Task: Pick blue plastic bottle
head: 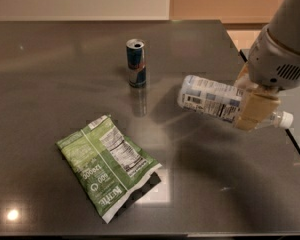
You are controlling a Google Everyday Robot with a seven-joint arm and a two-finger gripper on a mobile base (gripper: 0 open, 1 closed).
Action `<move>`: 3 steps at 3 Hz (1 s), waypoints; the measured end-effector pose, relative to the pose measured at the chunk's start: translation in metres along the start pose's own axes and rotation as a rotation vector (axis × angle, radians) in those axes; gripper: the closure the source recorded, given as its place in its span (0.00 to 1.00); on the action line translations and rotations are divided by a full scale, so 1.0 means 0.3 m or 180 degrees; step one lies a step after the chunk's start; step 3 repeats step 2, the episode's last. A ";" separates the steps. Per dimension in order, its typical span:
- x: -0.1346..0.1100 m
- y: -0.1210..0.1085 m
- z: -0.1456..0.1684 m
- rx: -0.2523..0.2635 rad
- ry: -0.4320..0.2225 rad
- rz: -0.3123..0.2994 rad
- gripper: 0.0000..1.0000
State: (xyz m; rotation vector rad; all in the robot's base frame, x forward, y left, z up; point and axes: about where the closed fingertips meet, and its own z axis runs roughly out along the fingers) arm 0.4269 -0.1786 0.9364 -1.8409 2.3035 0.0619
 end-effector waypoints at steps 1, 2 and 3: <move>-0.023 -0.064 -0.025 0.0078 -0.0027 -0.0131 1.00; -0.024 -0.065 -0.024 0.0083 -0.0030 -0.0132 1.00; -0.024 -0.065 -0.024 0.0083 -0.0030 -0.0132 1.00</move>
Offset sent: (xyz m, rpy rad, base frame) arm 0.0132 -0.0010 0.0086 -0.0071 -0.0139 0.0334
